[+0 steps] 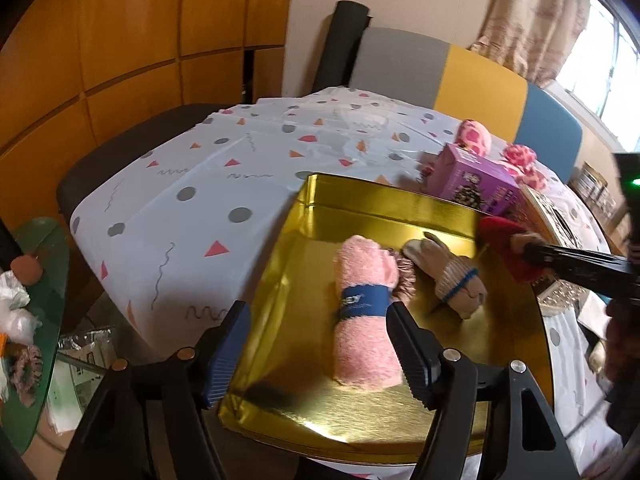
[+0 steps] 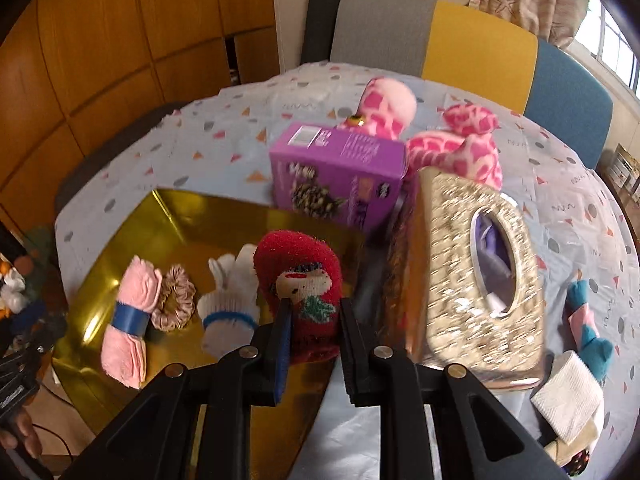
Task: Organize soft objects
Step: 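Open the left gripper on the dishcloth while the right lowers the sock into the tray, then move both tools toward the soft items beside the tissue box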
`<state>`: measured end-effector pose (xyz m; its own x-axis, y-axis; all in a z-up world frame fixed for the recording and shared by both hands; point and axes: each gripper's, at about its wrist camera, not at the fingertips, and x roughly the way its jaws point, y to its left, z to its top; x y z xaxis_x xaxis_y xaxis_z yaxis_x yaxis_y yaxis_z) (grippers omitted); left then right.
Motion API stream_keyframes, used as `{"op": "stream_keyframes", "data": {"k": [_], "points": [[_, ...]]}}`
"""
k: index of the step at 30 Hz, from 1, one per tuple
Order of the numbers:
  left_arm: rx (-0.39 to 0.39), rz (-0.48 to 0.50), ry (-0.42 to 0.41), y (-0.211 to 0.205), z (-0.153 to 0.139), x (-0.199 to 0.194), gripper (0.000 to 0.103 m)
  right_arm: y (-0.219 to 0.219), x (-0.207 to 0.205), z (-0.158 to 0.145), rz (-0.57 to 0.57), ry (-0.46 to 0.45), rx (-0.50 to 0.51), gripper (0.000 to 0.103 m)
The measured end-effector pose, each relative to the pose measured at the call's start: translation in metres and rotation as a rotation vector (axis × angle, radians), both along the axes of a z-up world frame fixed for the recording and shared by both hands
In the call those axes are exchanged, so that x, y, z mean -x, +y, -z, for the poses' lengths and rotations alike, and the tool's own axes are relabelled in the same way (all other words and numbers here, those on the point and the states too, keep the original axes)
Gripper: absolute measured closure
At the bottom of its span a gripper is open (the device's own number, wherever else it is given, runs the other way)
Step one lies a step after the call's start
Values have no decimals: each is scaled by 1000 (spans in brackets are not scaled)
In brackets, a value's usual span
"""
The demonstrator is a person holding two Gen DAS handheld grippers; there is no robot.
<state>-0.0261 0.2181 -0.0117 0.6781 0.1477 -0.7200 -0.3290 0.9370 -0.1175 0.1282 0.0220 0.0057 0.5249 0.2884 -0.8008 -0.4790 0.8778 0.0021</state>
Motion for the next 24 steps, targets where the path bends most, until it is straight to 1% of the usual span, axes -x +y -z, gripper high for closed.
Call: {"op": "stream_keyframes", "data": {"k": [2,4,7,10,13,18,24], "points": [[-8,11,-1,-5,-2,-1,31,3,0,7,7,7,9,79],[-19,22,-3,-10,-3,-1,25,7,-1,14,23,6,24,78],[-41,34,-7,-15,-5,-1,23,12,0,22,22,17,21,72],[-32,39,-1,-16,-3,-2,23,13,6,23,14,3,21,70],[-34,49,1,-20,-3,-2,23,10,11,20,11,-7,10,67],[-39,61,5,-26,-5,-3,23,1,21,11,22,-32,-28,67],[-51,93,15,-38,-5,-6,23,-21,41,-6,34,-81,-64,63]]}}
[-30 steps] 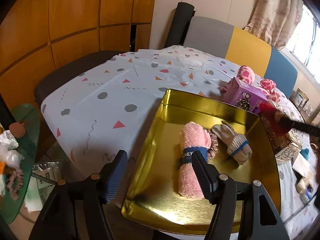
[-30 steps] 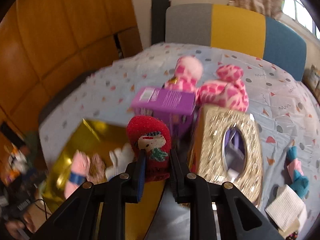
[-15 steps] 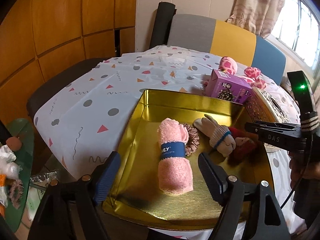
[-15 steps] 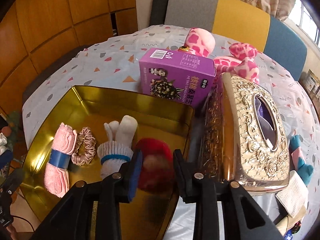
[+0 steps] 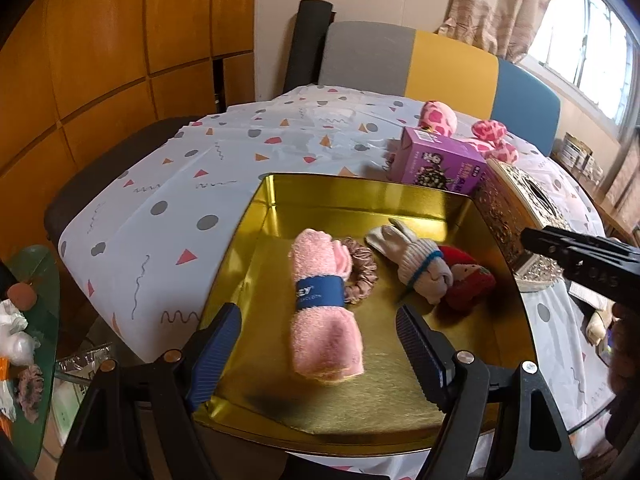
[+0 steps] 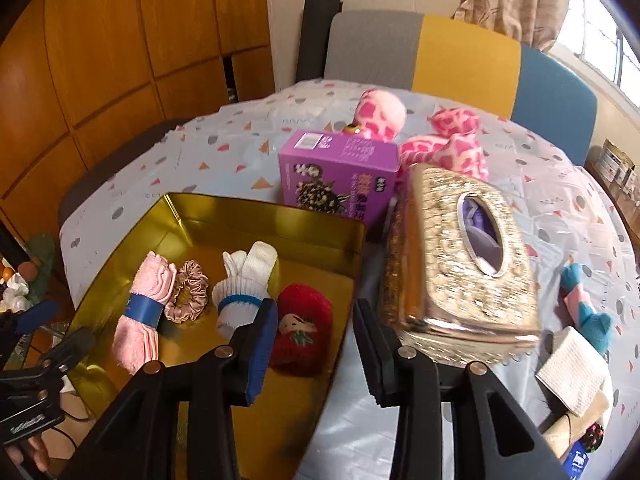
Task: Organize soft objects
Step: 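Move both tools toward the soft items beside the tissue box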
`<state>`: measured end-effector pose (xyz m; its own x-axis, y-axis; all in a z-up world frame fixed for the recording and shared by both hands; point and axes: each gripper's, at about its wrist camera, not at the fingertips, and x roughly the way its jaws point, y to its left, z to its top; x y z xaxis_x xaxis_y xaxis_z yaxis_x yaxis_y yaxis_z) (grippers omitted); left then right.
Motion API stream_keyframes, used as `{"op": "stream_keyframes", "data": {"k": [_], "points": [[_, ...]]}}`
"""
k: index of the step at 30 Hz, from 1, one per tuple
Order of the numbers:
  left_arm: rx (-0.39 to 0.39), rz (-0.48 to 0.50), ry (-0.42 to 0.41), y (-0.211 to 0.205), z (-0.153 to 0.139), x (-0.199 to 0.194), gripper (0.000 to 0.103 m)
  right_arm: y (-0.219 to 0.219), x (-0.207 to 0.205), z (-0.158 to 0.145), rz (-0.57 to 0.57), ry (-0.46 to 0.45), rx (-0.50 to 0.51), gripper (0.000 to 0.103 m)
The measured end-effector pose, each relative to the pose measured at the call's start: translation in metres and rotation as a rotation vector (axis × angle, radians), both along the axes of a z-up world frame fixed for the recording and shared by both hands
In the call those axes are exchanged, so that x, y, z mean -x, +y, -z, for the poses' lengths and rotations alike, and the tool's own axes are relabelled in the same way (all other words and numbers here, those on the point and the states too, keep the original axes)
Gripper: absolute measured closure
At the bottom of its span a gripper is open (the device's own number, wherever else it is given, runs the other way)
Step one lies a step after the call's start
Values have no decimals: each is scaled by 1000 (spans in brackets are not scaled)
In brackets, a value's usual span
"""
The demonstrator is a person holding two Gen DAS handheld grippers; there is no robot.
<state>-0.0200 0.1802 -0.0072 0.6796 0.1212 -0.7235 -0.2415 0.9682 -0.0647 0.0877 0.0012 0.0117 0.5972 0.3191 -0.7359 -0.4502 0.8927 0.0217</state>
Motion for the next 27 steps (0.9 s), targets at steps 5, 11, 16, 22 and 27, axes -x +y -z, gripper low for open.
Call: {"op": "stream_keyframes", "data": {"k": [5,11,16,22,27], "points": [[-14,39,5,-15,-1,-2,23,-29,11,-10,40,-29,-22,63],[-29,93,10,-37,-3,-7,23,-72,14,-15,130,-39,-55,63],[-55,156,7,-59,-6,-11,23,-115,16,-12,220,-31,-65,63],[-98,220,5,-90,-8,-19,17,-172,18,-10,339,-36,-64,63],[-104,297,4,-117,-11,-25,15,-235,23,-13,495,-47,-80,62]]}}
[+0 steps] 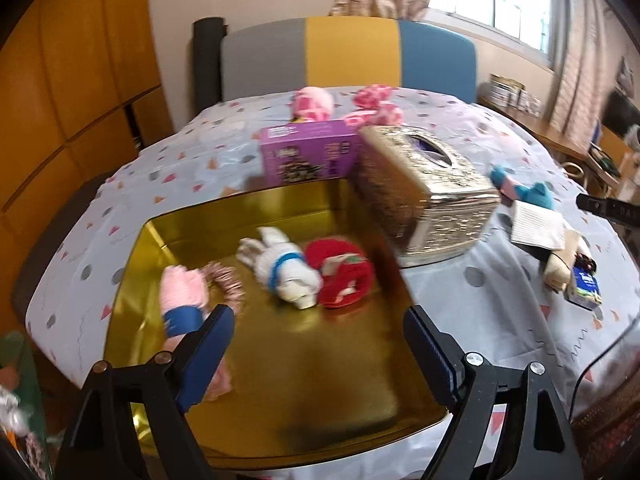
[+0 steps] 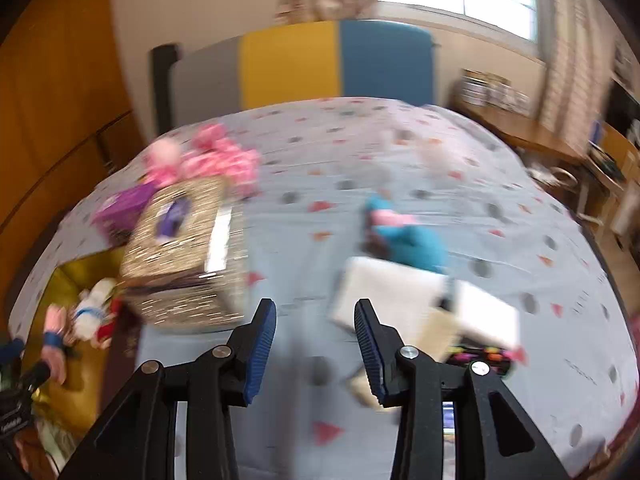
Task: Organize soft objects
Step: 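Move both tools toward the soft items beside the tissue box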
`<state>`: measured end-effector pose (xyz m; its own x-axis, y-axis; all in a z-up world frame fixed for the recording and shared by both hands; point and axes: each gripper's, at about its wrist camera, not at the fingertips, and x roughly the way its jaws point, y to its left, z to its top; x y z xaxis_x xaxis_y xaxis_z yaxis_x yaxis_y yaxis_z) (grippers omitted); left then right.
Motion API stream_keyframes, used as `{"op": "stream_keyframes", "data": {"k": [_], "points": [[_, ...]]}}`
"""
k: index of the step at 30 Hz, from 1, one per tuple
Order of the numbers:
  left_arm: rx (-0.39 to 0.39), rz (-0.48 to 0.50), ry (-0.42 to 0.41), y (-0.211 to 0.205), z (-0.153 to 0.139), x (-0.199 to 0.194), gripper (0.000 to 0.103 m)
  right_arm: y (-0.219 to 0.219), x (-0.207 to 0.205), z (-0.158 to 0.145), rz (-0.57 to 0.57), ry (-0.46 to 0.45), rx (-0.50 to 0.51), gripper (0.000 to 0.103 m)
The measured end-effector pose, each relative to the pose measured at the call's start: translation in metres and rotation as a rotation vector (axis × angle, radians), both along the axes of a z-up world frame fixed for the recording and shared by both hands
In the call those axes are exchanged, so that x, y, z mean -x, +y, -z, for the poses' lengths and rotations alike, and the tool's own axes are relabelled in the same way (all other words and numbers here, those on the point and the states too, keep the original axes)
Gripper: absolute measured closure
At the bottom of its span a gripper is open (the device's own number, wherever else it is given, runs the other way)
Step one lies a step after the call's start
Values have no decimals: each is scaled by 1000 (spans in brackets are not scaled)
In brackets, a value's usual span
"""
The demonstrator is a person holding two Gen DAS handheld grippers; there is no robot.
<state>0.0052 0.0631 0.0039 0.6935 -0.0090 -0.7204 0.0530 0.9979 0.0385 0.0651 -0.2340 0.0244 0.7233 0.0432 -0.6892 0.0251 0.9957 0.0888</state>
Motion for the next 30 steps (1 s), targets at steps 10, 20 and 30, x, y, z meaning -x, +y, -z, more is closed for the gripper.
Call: {"op": "stream_keyframes", "data": {"k": [10,20,30], "points": [[-21,140,9,-54,-1,-12,14,-124,19,15,386,-23,-99,62],[-20,249,34,-108,4,-27,15,-173,34,35,540,4,-339,62],[12,445,96,-180,21,-45,17,-181,31,45,553,33,-419,47]]}}
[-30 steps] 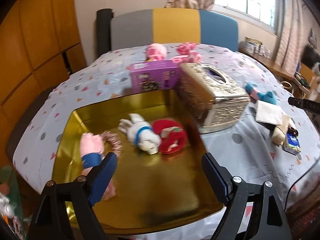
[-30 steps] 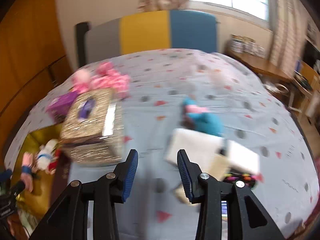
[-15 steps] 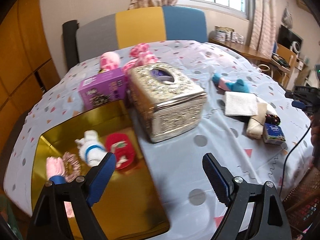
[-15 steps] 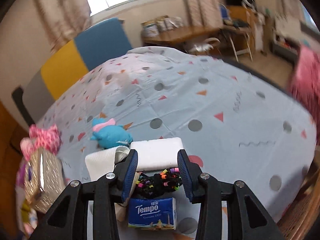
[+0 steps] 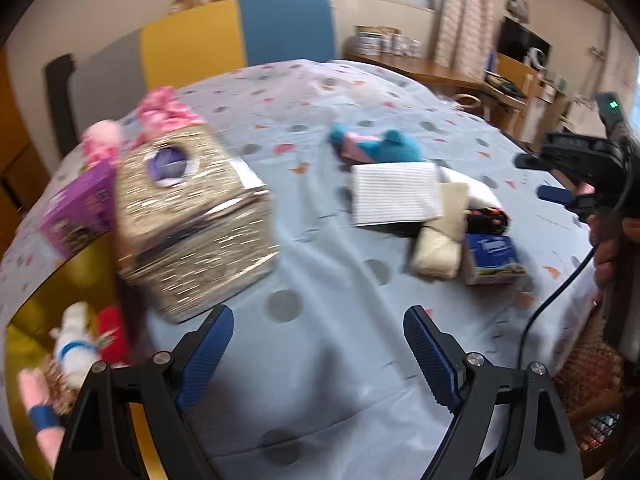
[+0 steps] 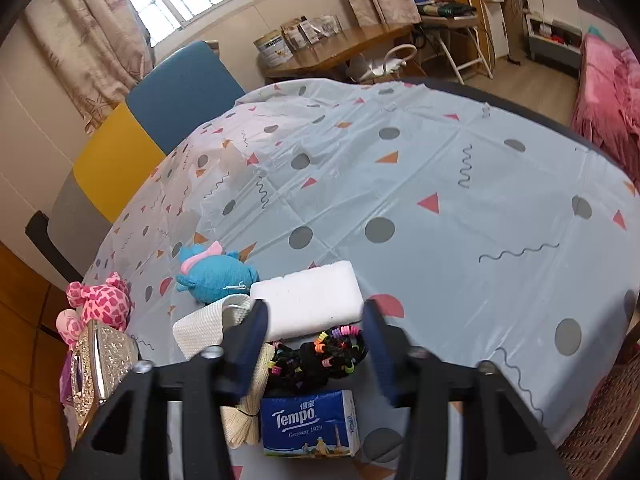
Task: Organize soft objects
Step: 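Move both tools toward the soft items beside the tissue box, then grasp the beige mesh cloth roll with the left gripper, then hold the mesh roll in the left gripper while the right grasps the white textured cloth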
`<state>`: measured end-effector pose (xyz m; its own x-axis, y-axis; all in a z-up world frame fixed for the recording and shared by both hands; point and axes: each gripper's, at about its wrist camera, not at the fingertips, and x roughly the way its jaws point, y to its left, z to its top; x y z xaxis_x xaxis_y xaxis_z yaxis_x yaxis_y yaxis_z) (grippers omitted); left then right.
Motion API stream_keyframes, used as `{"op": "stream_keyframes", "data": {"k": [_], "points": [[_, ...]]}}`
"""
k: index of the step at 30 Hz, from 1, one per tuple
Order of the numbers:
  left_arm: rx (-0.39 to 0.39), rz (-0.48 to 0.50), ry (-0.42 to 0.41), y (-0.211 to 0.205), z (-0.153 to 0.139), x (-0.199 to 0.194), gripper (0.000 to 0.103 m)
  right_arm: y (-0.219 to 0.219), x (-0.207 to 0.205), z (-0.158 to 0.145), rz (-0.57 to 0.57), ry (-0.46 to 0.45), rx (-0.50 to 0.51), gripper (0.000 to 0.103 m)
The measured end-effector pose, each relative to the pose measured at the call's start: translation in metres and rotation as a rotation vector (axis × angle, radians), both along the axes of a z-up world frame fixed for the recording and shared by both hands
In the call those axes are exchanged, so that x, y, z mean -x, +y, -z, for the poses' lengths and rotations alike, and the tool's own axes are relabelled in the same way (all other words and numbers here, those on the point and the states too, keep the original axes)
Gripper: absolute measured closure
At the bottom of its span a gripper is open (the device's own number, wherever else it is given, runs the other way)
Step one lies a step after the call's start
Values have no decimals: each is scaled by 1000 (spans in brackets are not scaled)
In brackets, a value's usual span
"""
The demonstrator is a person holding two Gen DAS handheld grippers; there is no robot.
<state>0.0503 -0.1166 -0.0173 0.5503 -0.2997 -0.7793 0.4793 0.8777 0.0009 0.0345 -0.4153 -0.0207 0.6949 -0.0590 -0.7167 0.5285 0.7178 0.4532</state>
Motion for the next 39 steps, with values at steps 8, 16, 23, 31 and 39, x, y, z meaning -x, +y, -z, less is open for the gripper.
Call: {"op": "stream_keyframes", "data": {"k": [8,16,23,31,39], "points": [[42,114,89,-54,14,-18,29,-5,-2,8,-5,14,-56,45],[33,200,132,-108,33,-41,29,-5,-3,10,-14,20,-83,45],[32,223,190,-134,54,-65,30,-4,-6,12,-28,20,-94,45],[109,249,260,-122,59,-57,58,0,-11,13,-57,28,-88,45],[32,235,191,-58,61,-5,58,9,-16,13,-110,40,-73,45]]}}
